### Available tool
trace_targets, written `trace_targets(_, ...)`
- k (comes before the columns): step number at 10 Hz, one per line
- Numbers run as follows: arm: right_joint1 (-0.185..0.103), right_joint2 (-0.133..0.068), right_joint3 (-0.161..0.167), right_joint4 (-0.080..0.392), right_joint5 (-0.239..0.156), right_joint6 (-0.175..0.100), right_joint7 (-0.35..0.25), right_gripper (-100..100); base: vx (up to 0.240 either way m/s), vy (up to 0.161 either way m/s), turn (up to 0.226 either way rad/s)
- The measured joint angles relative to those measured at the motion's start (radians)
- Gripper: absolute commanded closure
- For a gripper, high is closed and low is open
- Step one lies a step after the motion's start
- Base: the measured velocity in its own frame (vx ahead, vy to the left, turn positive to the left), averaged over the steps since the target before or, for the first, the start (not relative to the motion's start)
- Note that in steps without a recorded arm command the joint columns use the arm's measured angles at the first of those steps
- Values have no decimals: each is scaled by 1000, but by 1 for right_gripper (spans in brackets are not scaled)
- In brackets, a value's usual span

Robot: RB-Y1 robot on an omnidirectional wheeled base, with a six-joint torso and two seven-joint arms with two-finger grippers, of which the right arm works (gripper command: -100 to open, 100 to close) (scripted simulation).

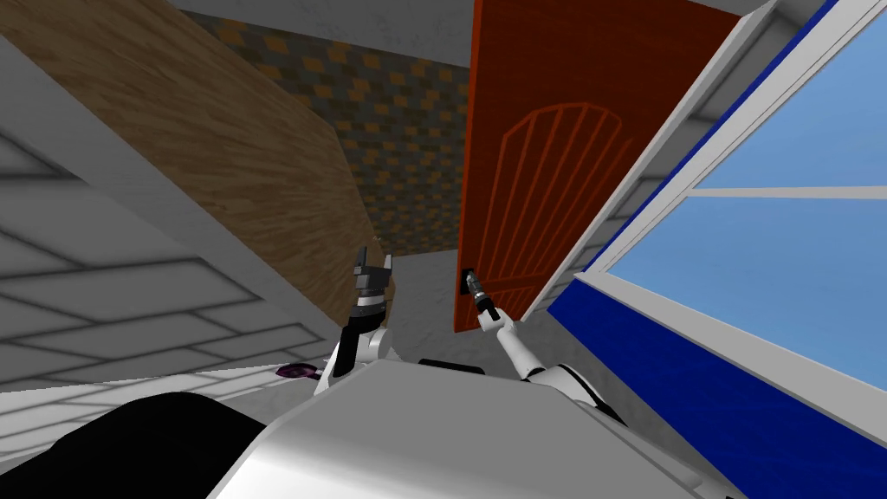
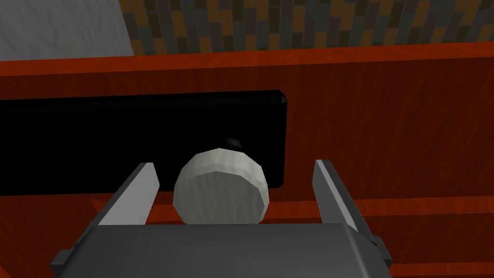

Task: Push the door open

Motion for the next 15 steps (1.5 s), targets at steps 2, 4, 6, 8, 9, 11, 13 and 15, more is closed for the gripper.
trace_targets(2,-1,0,0,-1,0,-1,0,100,-19,-5,-1)
trace_targets(4,-2,-1,-1,-1,0,0,0,100,-21,-6,0)
trace_targets(6,1,-1,0,1,0,2,0,100,-5,-1,-2)
trace_targets(8,11,0,-3,-3,0,8,3,100,115,77,-42)
trace_targets(9,9,-1,-8,8,-2,7,4,100,152,86,-33)
trace_targets(11,24,-4,-18,-16,-4,17,9,100,160,93,-36)
trace_targets(13,11,-8,-29,-6,-8,11,11,100,120,65,-23)
trace_targets(15,-2,-2,-51,21,-12,2,23,100,149,120,-68)
